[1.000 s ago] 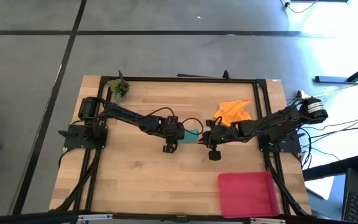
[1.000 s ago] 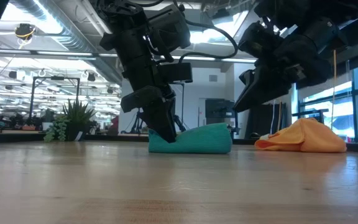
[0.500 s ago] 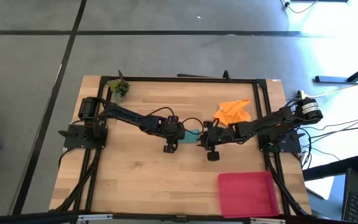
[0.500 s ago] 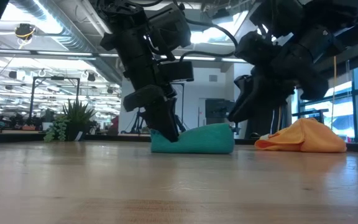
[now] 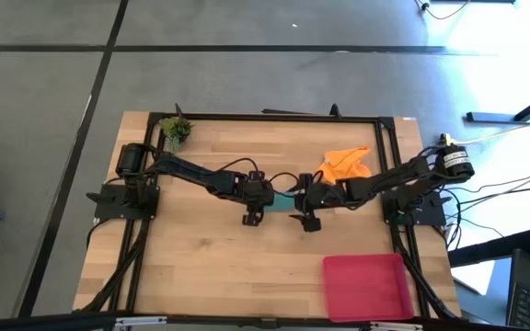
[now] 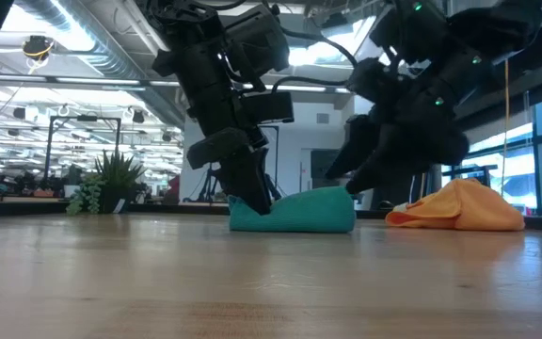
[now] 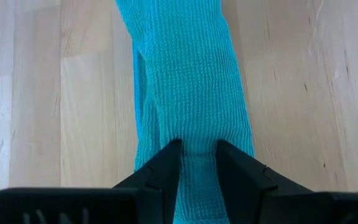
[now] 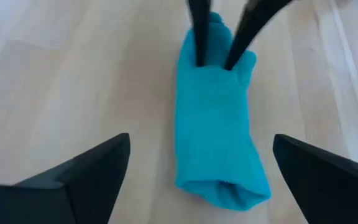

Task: Roll microfiber towels into tight, uniform cylinder then place into a basket
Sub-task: Put the blue microfiber cloth into the red bin

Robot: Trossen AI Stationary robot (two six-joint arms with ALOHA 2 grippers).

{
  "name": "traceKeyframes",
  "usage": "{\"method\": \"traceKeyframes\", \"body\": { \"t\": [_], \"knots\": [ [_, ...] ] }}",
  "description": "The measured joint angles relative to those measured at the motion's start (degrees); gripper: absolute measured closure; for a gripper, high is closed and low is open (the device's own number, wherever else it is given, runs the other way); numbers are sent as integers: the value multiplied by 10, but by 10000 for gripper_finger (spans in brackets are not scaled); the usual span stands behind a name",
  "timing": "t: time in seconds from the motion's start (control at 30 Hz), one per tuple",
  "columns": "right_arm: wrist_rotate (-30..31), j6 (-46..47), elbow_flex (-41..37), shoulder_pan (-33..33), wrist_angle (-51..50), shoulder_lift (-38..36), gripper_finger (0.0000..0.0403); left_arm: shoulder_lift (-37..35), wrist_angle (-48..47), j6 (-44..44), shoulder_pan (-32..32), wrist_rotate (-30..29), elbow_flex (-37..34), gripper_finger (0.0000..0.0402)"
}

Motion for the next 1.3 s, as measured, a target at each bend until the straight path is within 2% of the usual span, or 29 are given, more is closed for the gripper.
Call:
{"method": "traceKeyframes", "body": {
  "t": [0.73, 1.0, 1.3],
  "knots": [
    [-76, -14, 1, -71, 139, 132, 3, 0, 3, 0, 0, 0, 0, 305],
    [-123, 3, 2, -91, 157, 149, 3, 0, 4, 0, 0, 0, 0, 305],
    [-123, 18, 2, -92, 157, 150, 3, 0, 5, 0, 0, 0, 0, 305]
  ]
}}
